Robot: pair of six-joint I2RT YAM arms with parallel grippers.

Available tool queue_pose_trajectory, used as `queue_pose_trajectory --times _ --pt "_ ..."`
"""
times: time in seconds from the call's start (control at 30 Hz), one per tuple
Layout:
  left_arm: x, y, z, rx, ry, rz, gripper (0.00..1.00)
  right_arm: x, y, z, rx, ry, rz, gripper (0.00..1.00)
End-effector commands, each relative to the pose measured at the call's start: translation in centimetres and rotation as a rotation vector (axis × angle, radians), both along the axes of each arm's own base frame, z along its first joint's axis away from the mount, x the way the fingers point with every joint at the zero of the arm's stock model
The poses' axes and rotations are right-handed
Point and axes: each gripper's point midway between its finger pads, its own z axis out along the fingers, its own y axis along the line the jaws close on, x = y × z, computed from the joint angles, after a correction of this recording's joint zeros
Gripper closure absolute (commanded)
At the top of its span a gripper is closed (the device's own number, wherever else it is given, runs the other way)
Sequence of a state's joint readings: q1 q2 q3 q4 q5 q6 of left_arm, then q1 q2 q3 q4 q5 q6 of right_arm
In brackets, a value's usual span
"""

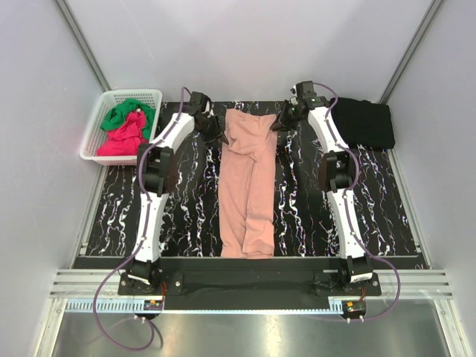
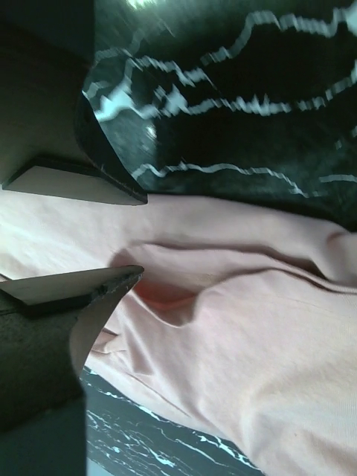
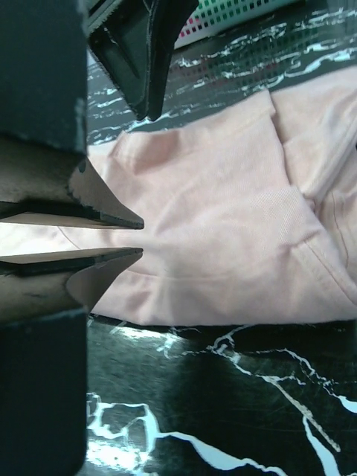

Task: Fold and stack the t-shirts
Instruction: Fold the tshirt

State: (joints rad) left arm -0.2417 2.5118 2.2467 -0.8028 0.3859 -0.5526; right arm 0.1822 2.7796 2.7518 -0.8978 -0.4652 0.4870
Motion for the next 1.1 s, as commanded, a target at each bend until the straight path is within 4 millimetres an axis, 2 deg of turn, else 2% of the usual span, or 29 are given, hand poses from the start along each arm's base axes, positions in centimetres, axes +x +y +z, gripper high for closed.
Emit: queue_pose_trajectory --times 0.0,0.2,0.27,0.43,0.5,0.6,0.63,0.67,0.7,0.9,1.07 --pt "0.6 -0.2 4.9 -0.034 -0.116 -0.035 0.58 -0.2 0.5 6.1 0.022 -0.097 0.016 0.78" --pt "0.6 -0.9 2.4 -0.015 -0.079 -0.055 0.63 -1.2 1.4 2.2 -0.011 -0.027 0.051 0.79" --pt "0.8 -1.3 2.1 -0.016 -0.08 -0.055 0.63 -1.4 1.5 0.9 -0.016 -0.006 0.06 0.79" --pt "2.0 -2.2 1.5 -0.036 -0.085 -0.042 0.66 -1.6 1.7 -0.9 -0.028 0.015 0.07 0.78" --pt "2.2 -2.5 0.8 -0.038 -0.077 -0.036 0.71 -1.7 1.5 -1.7 -0.033 0.032 0.067 0.8" --pt "2.3 -2.6 0.0 -0.041 -0.058 -0.019 0.73 -1.9 1.4 -2.7 -0.043 0.058 0.059 0.87" --pt "2.3 -2.7 -0.1 -0.041 -0.054 -0.015 0.74 -2.0 1.5 -2.9 -0.04 0.067 0.052 0.88" --pt "2.2 -2.8 -0.4 -0.039 -0.047 -0.011 0.75 -1.9 1.3 -3.2 -0.042 0.071 0.047 0.98" --pt "2.3 -2.8 -0.3 -0.04 -0.046 -0.002 0.77 -2.0 1.3 -3.3 -0.04 0.081 0.041 1.0" --pt "2.6 -3.5 -0.6 -0.075 -0.035 -0.001 0.86 -1.2 1.5 -2.8 -0.021 0.061 0.028 1.0" --pt "2.5 -3.9 -0.9 -0.091 -0.028 -0.01 0.9 0.2 1.4 -1.8 0.022 0.008 0.014 1.0"
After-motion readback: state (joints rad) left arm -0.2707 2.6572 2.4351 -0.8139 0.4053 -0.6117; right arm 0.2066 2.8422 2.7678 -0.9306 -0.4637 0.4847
